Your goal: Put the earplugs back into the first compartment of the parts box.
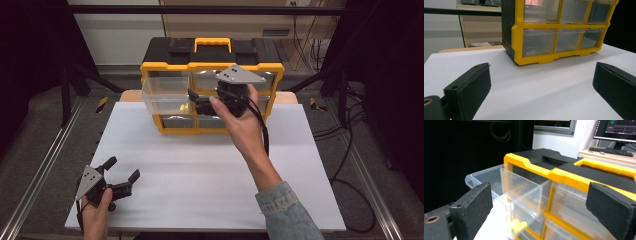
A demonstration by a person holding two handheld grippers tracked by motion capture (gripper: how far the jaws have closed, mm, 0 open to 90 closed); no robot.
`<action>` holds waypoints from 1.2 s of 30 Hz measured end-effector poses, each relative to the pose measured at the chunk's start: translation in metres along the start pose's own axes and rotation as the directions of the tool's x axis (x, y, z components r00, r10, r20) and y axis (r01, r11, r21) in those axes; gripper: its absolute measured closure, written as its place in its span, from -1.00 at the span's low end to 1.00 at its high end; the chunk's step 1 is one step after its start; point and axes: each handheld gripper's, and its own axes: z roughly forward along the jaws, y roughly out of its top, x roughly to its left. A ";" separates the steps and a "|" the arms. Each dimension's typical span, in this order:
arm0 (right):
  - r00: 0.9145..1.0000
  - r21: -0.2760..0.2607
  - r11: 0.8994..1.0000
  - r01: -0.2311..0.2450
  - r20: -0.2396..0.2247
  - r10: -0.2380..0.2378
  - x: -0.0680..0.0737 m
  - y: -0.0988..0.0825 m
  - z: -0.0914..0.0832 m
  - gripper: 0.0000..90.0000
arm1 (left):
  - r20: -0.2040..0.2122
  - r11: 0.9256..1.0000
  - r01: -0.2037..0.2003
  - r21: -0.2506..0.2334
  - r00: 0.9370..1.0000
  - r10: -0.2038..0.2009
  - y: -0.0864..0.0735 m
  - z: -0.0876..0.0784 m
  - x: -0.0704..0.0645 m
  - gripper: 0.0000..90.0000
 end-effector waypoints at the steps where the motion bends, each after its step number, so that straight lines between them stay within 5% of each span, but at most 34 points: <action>1: 1.000 -0.001 1.000 -0.001 0.002 0.001 -0.002 -0.002 -0.004 -0.84 | 0.005 1.000 -0.006 0.003 1.000 0.006 0.000 0.001 0.000 -0.97; 10: 0.999 0.016 1.000 -0.023 0.031 0.022 -0.021 -0.031 -0.031 -0.87 | 0.035 0.997 -0.065 0.028 0.997 0.064 0.000 0.002 -0.004 -0.97; 23: 0.994 0.004 0.996 -0.092 0.062 0.092 -0.045 -0.073 -0.067 -0.90 | 0.032 0.998 -0.059 0.023 0.998 0.058 -0.002 -0.001 0.000 -0.97; 30: 0.992 -0.016 0.999 -0.052 0.116 0.054 -0.051 -0.094 -0.083 -0.85 | 0.049 0.998 -0.062 0.021 0.997 0.061 -0.002 0.000 -0.002 -0.97; 36: 0.990 -0.020 0.997 -0.078 0.113 0.080 -0.058 -0.112 -0.103 -0.83 | 0.050 0.996 -0.086 0.019 0.995 0.085 -0.002 0.002 -0.004 -0.97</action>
